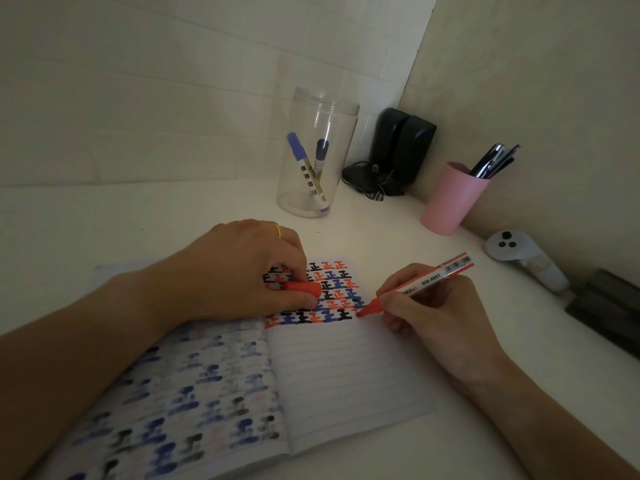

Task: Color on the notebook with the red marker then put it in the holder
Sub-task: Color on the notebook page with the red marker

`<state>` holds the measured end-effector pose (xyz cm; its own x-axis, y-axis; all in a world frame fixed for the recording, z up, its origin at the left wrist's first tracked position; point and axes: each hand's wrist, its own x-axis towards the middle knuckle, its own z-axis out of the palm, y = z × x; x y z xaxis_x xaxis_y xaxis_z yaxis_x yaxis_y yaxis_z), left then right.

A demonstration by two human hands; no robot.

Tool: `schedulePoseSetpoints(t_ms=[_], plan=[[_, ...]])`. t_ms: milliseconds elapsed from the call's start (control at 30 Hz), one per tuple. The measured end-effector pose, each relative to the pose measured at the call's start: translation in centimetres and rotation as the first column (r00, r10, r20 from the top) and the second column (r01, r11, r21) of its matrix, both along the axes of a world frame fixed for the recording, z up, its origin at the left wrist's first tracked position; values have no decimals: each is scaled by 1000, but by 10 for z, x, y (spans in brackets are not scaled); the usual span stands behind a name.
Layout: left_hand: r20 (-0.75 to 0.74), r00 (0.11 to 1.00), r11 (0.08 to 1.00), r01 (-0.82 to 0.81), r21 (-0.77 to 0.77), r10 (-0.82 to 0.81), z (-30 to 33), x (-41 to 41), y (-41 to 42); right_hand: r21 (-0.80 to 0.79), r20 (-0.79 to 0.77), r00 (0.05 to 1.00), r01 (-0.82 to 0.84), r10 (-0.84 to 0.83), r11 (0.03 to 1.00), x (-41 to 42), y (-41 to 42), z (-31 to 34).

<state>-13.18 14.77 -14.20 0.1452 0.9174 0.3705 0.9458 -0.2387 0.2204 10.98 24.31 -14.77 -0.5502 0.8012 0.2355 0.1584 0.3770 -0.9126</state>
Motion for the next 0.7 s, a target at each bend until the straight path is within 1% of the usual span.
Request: schedulePoseSetpoints(t_ms=[133,300,400,467,700], plan=[[5,1000,1000,1,-13,-1,1,0,-1,-10,-41,999,8,-8,1000,0,-1,1],[-6,1000,1000,1,-7,-1,0,0,0,4,-14,1000,26,-26,1000,0,1,0],[-4,1000,1000,2,-5,-2,1,-1,0,-3,-35,999,-2,2,1000,0,-1,1],[-1,1000,1000,2,-3,-2,1,0,0,12,-22,999,-31,31,999,0,-2,1],[-6,1000,1000,3,-16,-4,1,-1,1,15,-20,998,-51,52,999,1,-2,2]])
